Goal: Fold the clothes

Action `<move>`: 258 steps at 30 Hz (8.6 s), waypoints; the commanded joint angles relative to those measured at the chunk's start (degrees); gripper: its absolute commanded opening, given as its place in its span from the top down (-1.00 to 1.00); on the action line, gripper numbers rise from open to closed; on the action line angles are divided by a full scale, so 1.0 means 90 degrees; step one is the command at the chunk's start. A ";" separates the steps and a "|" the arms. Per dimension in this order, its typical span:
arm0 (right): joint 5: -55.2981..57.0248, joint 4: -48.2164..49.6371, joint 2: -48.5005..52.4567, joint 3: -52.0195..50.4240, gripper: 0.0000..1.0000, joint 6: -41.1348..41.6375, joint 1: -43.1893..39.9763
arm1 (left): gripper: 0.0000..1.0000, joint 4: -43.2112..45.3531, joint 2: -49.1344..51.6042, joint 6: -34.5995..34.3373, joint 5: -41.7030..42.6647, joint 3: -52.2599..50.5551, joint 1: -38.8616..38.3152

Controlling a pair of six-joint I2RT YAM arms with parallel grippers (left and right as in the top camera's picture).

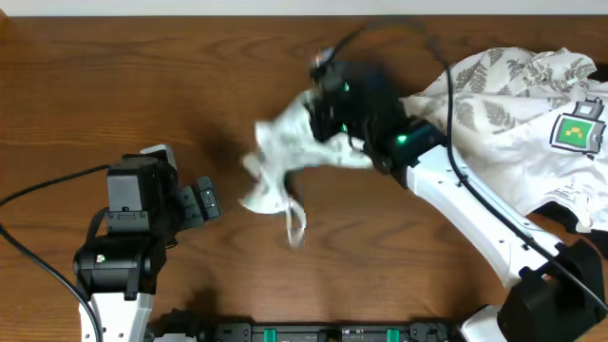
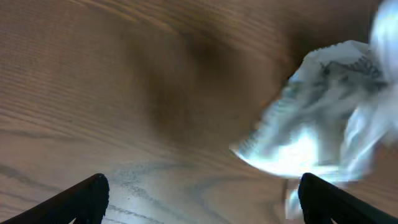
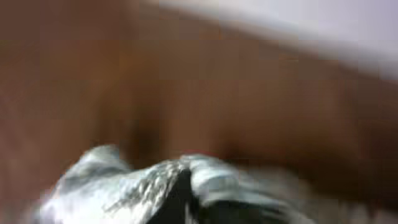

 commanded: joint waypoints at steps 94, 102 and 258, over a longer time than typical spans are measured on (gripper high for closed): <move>0.0323 -0.2436 0.1421 -0.0823 -0.04 -0.1360 -0.0340 | -0.96 0.0741 0.1375 -0.0491 0.0500 0.0117 -0.0010; 0.0321 -0.2132 0.1872 -0.0823 0.38 -0.1358 -0.0430 | -0.96 0.0724 0.1375 -0.0491 0.0503 0.0117 -0.0010; 0.1676 -0.4330 0.3147 0.0272 0.97 -0.0063 -0.5814 | -0.96 0.0423 0.4002 -0.0714 0.0823 0.0874 0.0306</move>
